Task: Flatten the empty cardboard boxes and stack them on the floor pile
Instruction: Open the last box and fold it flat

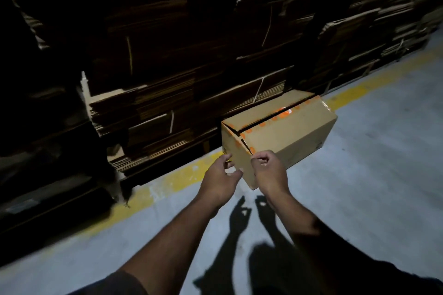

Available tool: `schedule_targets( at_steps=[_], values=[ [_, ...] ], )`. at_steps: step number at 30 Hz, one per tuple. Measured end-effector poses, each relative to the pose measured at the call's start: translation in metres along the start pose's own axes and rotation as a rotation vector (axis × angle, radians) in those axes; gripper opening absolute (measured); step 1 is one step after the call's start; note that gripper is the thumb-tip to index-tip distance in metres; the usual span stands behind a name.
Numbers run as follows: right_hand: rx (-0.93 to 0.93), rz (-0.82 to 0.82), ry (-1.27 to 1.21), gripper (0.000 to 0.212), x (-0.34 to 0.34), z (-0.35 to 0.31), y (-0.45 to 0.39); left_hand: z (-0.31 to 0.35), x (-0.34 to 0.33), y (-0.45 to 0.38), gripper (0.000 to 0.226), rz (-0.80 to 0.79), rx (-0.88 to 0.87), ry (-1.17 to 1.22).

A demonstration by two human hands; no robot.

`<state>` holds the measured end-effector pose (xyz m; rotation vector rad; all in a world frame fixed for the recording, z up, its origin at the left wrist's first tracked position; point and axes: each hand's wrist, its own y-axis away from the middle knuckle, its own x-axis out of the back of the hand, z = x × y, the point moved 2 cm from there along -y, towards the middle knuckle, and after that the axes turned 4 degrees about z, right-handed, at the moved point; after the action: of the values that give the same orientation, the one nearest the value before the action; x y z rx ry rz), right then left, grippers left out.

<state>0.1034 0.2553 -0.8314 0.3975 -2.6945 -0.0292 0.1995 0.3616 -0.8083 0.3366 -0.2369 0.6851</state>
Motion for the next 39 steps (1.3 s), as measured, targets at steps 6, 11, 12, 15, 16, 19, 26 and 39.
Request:
schedule_targets(
  at_steps=[6,11,12,15,16,19,26,39],
  values=[
    [0.058,0.084,0.181,0.021,-0.035,0.022,-0.091,0.002,-0.030,-0.093,0.066,-0.043,-0.088,-0.124],
    [0.120,0.197,0.423,0.059,-0.060,0.052,-0.156,-0.007,-0.058,-0.152,0.058,0.004,-0.150,-0.110],
    [0.129,0.210,0.492,0.065,-0.065,0.059,-0.166,-0.011,-0.062,-0.161,0.057,0.007,-0.153,-0.115],
    [0.064,0.154,0.653,0.077,-0.077,0.085,-0.187,-0.025,-0.071,-0.178,0.054,0.010,-0.160,-0.136],
    [0.026,0.132,0.670,0.079,-0.079,0.094,-0.191,-0.029,-0.074,-0.182,0.053,0.004,-0.161,-0.143],
    [-0.048,0.078,0.665,0.087,-0.084,0.118,-0.196,-0.048,-0.082,-0.187,0.052,-0.019,-0.145,-0.147],
    [0.062,0.107,0.876,0.106,-0.096,0.126,-0.196,-0.080,-0.083,-0.193,0.044,0.006,-0.108,-0.143],
    [0.089,0.236,0.826,0.085,-0.068,0.125,-0.146,-0.085,-0.058,-0.154,0.042,-0.017,-0.034,-0.172]
  ],
)
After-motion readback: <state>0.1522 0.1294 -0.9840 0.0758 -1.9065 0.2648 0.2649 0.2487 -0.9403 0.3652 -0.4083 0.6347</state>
